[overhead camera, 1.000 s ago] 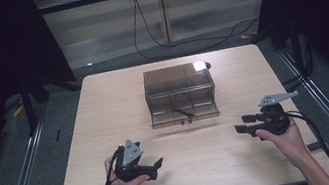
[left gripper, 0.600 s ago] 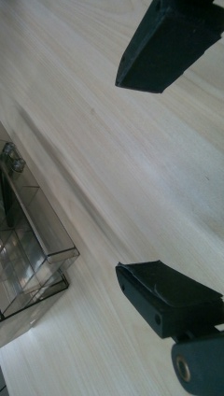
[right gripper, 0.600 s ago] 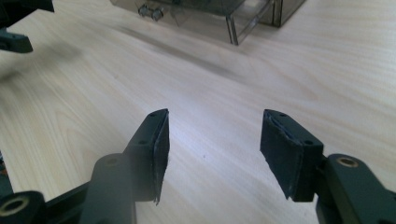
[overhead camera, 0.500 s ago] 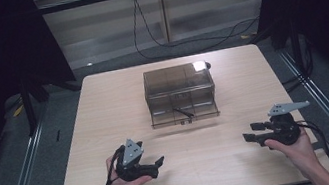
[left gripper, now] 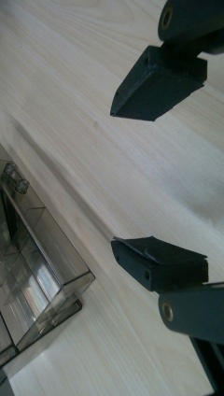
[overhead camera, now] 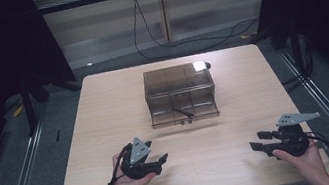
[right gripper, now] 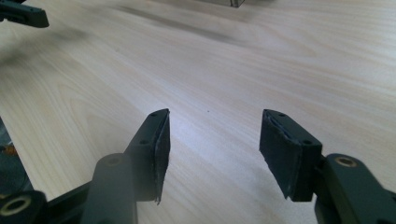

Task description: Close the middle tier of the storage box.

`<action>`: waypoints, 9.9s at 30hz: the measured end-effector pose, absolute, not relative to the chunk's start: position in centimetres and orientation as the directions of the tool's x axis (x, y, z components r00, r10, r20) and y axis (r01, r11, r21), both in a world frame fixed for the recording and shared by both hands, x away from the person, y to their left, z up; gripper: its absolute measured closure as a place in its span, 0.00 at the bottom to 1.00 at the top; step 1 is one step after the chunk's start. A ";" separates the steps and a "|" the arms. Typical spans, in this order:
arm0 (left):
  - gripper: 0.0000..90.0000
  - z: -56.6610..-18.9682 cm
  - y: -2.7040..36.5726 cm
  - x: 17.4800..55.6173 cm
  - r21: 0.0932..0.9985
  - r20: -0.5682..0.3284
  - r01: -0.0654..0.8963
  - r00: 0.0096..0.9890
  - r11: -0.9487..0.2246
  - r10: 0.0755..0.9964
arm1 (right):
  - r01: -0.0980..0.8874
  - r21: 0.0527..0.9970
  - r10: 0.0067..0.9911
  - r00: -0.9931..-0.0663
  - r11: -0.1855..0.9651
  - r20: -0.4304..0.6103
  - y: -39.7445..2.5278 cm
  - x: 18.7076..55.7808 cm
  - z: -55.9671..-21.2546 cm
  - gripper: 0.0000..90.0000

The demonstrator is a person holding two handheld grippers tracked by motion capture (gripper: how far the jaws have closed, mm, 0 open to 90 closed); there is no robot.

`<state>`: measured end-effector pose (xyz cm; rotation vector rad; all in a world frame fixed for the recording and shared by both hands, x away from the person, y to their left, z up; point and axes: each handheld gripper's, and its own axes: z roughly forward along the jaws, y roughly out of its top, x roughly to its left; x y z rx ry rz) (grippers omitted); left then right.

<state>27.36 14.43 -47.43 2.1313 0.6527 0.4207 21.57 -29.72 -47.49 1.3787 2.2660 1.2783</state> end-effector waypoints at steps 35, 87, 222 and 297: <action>1.00 -47.1 7.5 31.8 0.804 0.030 0.268 0.874 -0.531 0.486 | 0.648 0.731 0.787 -0.559 0.217 0.262 -29.4 20.4 -48.2 0.43; 1.00 -49.4 3.1 34.8 0.757 0.054 0.302 0.855 -0.580 0.516 | 0.651 0.719 0.770 -0.582 0.246 0.263 -29.2 20.7 -48.6 0.39; 0.90 -47.2 3.4 39.7 0.779 0.054 0.336 0.804 -0.529 0.591 | 0.652 0.721 0.751 -0.592 0.233 0.293 -29.7 21.2 -48.8 0.39; 0.15 -46.2 4.5 37.8 0.801 0.048 0.311 0.818 -0.511 0.573 | 0.640 0.731 0.761 -0.590 0.236 0.270 -29.5 21.1 -48.4 0.34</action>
